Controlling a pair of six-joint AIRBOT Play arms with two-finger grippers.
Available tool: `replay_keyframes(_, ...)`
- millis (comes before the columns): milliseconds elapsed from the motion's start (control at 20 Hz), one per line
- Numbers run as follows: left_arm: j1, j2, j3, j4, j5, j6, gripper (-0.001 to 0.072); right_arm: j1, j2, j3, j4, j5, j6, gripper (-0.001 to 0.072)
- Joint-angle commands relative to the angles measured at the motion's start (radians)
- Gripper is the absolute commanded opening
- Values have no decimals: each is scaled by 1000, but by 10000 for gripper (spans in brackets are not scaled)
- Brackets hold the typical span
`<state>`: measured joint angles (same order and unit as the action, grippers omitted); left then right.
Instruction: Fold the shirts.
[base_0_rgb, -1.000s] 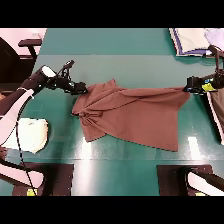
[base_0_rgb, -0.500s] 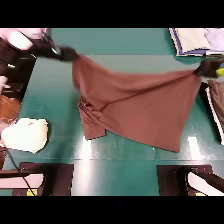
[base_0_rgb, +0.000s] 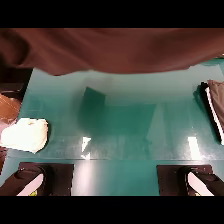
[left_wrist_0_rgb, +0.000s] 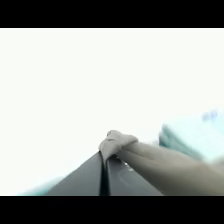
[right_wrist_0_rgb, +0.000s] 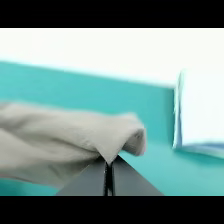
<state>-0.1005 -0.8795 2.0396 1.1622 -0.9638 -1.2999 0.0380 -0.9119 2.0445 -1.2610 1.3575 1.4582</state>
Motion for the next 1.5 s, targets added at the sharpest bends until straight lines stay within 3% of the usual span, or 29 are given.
replay_keyframes(0, 0, 80, 101, 10, 28, -35, 25, 0, 64, 47, -52, -1, 9, 15)
replay_keyframes(300, 0, 38, 52, 37, 16, -40, 26, 0, 47, -24, -100, 40, 45, 15)
replay_keyframes(500, 0, -68, -168, 37, -67, -62, 27, 0, -144, -26, -93, 214, 45, 15)
replay_keyframes(700, 0, -302, -338, 35, -177, -61, 27, 0, -418, -31, -93, 349, 45, 15)
replay_keyframes(850, 0, -521, -387, 35, -164, -61, 28, 0, -585, -156, -92, 290, 44, 18)
replay_keyframes(1000, 0, -720, -387, 35, -67, -54, 27, 0, -706, -266, -92, 184, 44, 17)
replay_keyframes(1200, 0, -811, -386, 41, 74, -53, 28, 0, -802, -232, -92, 79, 44, 18)
replay_keyframes(1250, 0, -811, -383, 43, 92, -53, 87, 0, -816, -198, -93, 65, 44, 18)
replay_keyframes(1300, 3, -811, -371, 43, 89, -54, 386, -1, -826, -161, -92, 57, 44, 21)
replay_keyframes(1350, 13, -810, -348, 40, 67, -58, 619, -1, -833, -117, -92, 56, 44, 144)
replay_keyframes(1400, 30, -809, -316, 37, 20, -64, 622, -2, -834, -78, -92, 63, 44, 399)
replay_keyframes(1450, 53, -807, -278, 31, -56, -77, 621, -2, -832, -40, -92, 95, 43, 412)
